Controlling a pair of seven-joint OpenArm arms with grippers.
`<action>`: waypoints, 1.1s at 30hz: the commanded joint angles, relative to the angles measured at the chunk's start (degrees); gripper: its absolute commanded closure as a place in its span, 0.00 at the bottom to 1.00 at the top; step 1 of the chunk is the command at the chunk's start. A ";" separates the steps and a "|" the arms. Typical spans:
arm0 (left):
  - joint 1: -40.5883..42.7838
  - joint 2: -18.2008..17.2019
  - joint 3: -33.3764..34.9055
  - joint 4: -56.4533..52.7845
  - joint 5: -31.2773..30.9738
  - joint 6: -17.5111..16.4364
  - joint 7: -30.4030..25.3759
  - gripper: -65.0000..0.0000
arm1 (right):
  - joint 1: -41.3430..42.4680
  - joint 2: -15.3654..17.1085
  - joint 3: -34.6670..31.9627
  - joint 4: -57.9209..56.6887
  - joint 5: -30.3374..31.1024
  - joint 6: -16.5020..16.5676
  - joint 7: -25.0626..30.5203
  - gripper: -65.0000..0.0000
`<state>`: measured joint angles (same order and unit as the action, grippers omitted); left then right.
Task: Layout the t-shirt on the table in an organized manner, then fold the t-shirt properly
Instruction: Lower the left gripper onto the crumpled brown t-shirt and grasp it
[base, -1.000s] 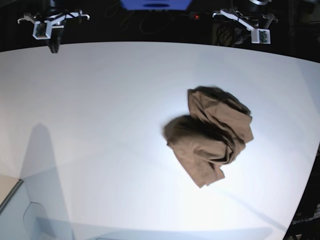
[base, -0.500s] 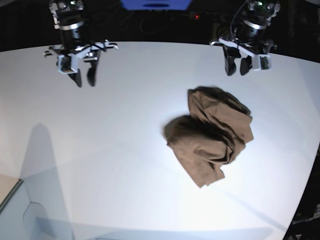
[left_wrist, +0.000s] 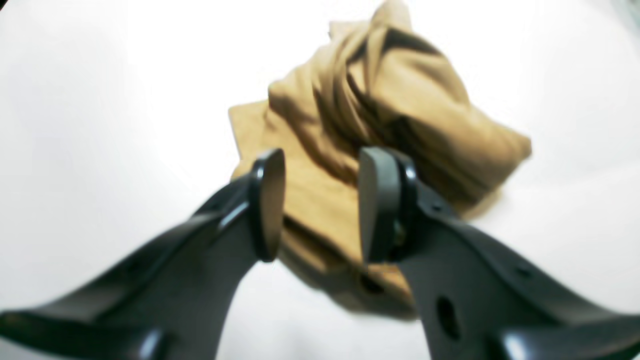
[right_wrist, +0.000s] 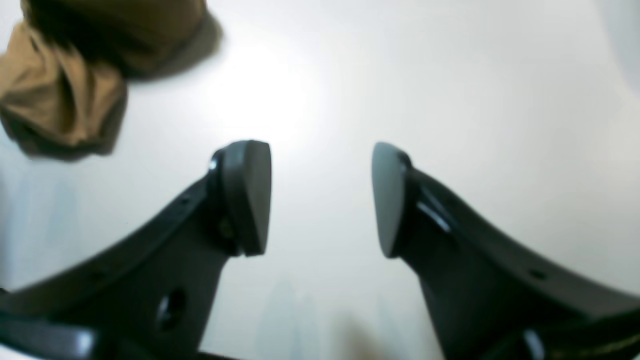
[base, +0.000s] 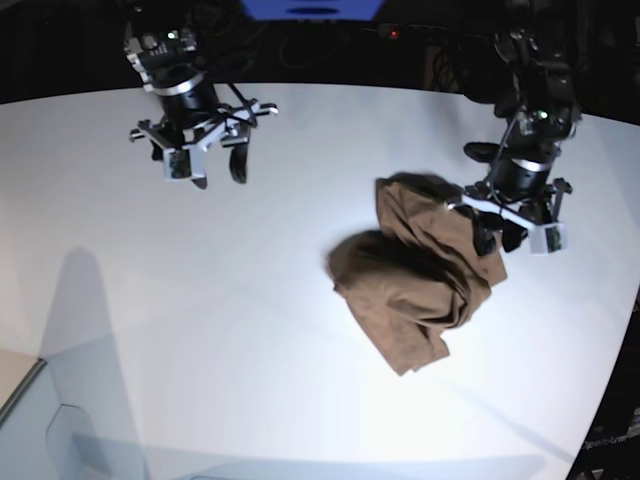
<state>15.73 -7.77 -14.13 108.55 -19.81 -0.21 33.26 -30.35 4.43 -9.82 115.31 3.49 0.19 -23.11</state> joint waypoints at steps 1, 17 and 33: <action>-0.65 -0.45 -0.24 0.33 -0.19 -0.01 -0.68 0.62 | 0.41 0.01 0.02 0.96 0.25 0.03 1.00 0.50; 2.69 5.00 2.13 -0.73 -0.19 -0.01 -0.42 0.21 | -0.11 0.54 -0.15 0.61 0.25 -0.05 0.56 0.50; 2.43 7.02 2.83 -5.56 -0.19 -0.10 -0.68 0.21 | 0.33 0.54 -0.07 0.61 0.25 0.03 0.56 0.49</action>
<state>18.33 -0.97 -11.44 102.00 -19.57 -0.14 33.50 -30.04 4.89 -9.91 115.02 3.49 0.19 -23.99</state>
